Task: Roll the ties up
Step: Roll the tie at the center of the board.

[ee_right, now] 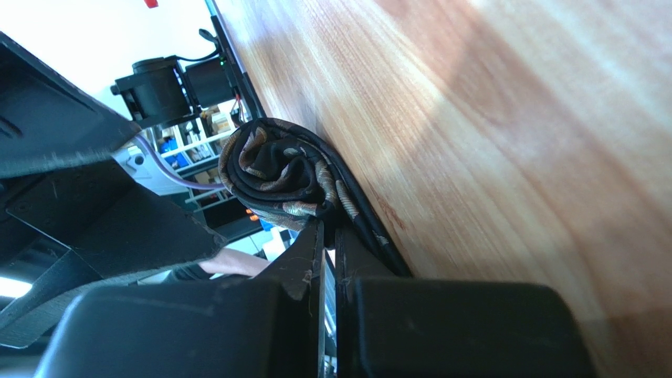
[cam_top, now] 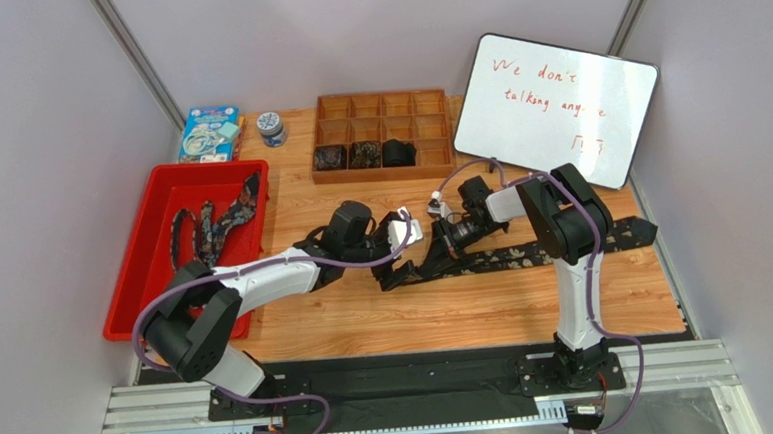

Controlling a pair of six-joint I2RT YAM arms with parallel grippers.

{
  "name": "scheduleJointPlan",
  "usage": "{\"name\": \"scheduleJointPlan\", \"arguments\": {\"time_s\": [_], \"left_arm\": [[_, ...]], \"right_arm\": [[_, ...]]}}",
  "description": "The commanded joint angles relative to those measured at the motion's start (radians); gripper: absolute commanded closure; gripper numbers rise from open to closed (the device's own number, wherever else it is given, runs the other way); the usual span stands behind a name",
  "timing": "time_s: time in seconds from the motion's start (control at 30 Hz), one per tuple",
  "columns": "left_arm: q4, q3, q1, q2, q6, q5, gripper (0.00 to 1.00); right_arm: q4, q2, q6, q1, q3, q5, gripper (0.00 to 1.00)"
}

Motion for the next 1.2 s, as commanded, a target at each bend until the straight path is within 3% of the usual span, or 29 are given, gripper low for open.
{"name": "scheduleJointPlan", "arguments": {"time_s": [0.0,0.23,0.53,0.63,0.67,0.7,0.77,0.87,0.9,0.97,1.17], "left_arm": [[0.143,-0.011,-0.023,0.062,0.045,0.044,0.17],[0.178,-0.071,-0.026,0.094,0.080,0.101,0.20],[0.256,-0.051,-0.046,0.205,0.059,0.044,0.31],[0.213,-0.015,-0.046,0.236,0.062,0.041,0.45],[0.196,-0.005,-0.046,0.239,0.062,0.036,0.55],[0.149,0.014,-0.044,0.243,0.065,0.033,0.59],[0.098,0.031,-0.046,0.245,0.079,0.032,0.71],[0.006,0.068,-0.046,0.265,0.094,0.036,0.81],[-0.021,0.087,-0.046,0.275,0.096,0.035,0.82],[-0.044,0.107,-0.044,0.298,0.096,0.027,0.83],[-0.061,0.127,-0.046,0.320,0.076,-0.004,0.83]], "right_arm": [[-0.172,0.092,-0.001,-0.005,-0.039,0.179,1.00],[-0.150,0.087,0.010,-0.008,-0.058,0.171,1.00],[-0.146,0.089,0.007,-0.010,-0.062,0.161,1.00],[-0.145,0.069,0.003,-0.010,-0.062,0.165,1.00],[-0.150,0.064,0.002,-0.010,-0.062,0.168,1.00],[-0.156,0.054,0.000,-0.010,-0.061,0.173,1.00],[-0.190,0.009,-0.015,-0.013,-0.042,0.185,0.96],[-0.248,-0.090,-0.023,-0.041,-0.007,0.208,0.84],[-0.270,-0.115,-0.038,-0.059,0.004,0.222,0.74],[-0.331,-0.183,-0.056,-0.085,0.028,0.228,0.67],[-0.391,-0.289,-0.046,-0.125,0.031,0.208,0.62]]}}
